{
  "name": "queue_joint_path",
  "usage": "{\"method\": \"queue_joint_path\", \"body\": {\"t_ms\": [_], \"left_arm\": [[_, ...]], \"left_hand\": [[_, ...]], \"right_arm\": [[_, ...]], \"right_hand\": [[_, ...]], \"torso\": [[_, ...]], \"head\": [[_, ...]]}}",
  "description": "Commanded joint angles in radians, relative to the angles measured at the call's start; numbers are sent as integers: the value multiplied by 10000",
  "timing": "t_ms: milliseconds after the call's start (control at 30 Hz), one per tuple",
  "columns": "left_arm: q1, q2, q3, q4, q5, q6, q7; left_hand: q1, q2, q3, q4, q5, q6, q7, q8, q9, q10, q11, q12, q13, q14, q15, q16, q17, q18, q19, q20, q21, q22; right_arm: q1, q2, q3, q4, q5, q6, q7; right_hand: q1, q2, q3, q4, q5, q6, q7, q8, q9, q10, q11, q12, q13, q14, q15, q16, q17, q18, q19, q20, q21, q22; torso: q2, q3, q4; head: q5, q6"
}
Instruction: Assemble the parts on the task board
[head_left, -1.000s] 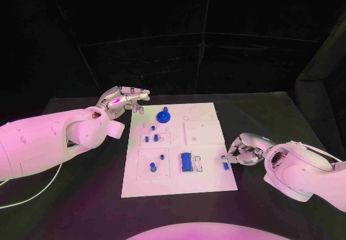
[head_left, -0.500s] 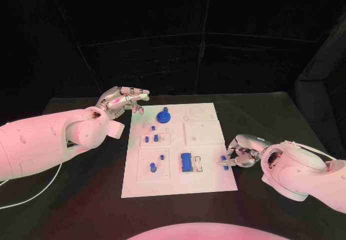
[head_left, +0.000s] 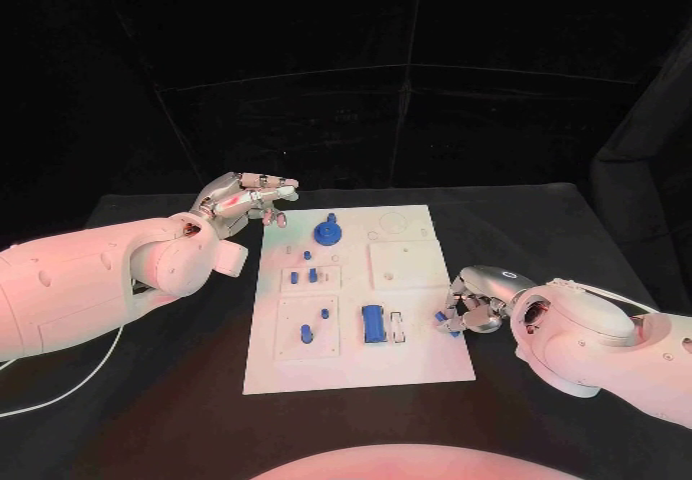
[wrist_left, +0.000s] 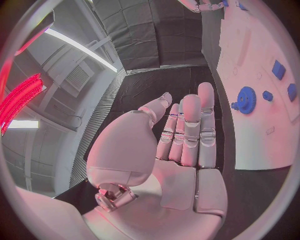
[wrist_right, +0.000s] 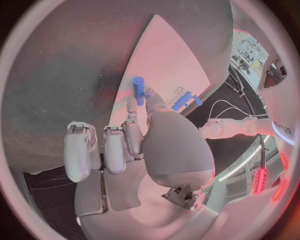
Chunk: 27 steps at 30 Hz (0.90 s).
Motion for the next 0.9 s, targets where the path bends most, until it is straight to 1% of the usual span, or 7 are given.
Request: {"method": "queue_joint_path", "body": {"t_ms": [33, 200, 300, 333, 433, 600, 900], "left_arm": [[13, -21, 7, 32, -4, 95, 77], [13, -44, 7, 48, -4, 96, 71], [13, -54, 7, 54, -4, 100, 66], [13, -55, 7, 55, -4, 101, 66], [13, -61, 7, 55, -4, 104, 66], [13, -65, 7, 55, -4, 105, 69], [13, -57, 7, 46, -4, 108, 69]], "left_hand": [[57, 45, -39, -1, 53, -74, -17, -30, -7, -76, 12, 50, -17, -86, 1, -27, 4, 136, 37, 39, -49, -16], [76, 58, -48, -4, 52, -73, -18, -21, -4, -83, 12, 66, -17, -99, 3, -33, -20, 136, 38, 41, -61, -24], [76, 58, -48, -4, 52, -73, -18, -21, -4, -83, 12, 66, -17, -99, 3, -33, -20, 136, 38, 41, -61, -24], [76, 58, -48, -4, 52, -73, -18, -21, -4, -83, 12, 66, -17, -99, 3, -33, -20, 136, 38, 41, -61, -24], [76, 58, -48, -4, 52, -73, -18, -21, -4, -83, 12, 66, -17, -99, 3, -33, -20, 136, 38, 41, -61, -24], [76, 58, -48, -4, 52, -73, -18, -21, -4, -83, 12, 66, -17, -99, 3, -33, -20, 136, 38, 41, -61, -24], [76, 58, -48, -4, 52, -73, -18, -21, -4, -83, 12, 66, -17, -99, 3, -33, -20, 136, 38, 41, -61, -24]], "right_arm": [[-39, 73, -28, -35, -678, 627, -247], [-51, 134, -28, -22, -868, 872, -325], [-56, 143, -28, 1, -884, 788, -361], [-57, 141, -28, 10, -861, 734, -368], [-59, 119, -27, 80, -682, 396, -396], [-60, 64, -26, 207, -3, -381, -319], [-56, -64, -23, 559, 873, -1985, 120]], "right_hand": [[250, 16, 49, -158, -85, -99, -4, -42, 44, -96, -15, -79, 577, 800, -48, -40, 1459, -41, 366, -40, -31, 1933], [539, 121, 206, -333, -124, -93, -3, -68, 105, -116, -20, -120, 564, 800, -48, -40, 1464, -43, 370, -40, -30, 1938], [513, 185, 366, -314, 807, -70, -4, -135, 153, -124, -32, -149, 561, 801, -49, -42, 1465, -46, 381, -49, -21, 1948], [497, 198, 396, -300, 969, -61, -10, -144, 160, -121, -38, -148, 564, 802, -52, -40, 1468, -47, 386, -51, -17, 1953], [402, 226, 590, -221, 1766, -34, -36, -214, 195, -96, -56, -133, 588, 810, -75, -23, 1494, -55, 408, -67, 5, 1974], [286, 254, 940, -107, 2621, 4, -53, -300, 242, -67, -77, -101, 631, 818, -92, -4, 1520, -73, 460, -83, 62, 2025], [113, 149, 1363, 29, 3198, 74, -81, -375, 315, 23, -100, 35, 744, 846, -117, 79, 1633, -138, 631, -106, 261, 2199]], "torso": [[0, -1, -6], [2, -7, -11], [-1, -3, -8], [-1, -2, -8], [-10, 11, -13], [-10, -5, -6], [-10, -12, 4]], "head": [[2, -11], [3, -28], [2, -19], [2, -18], [8, -31], [-5, -30], [0, -28]]}}
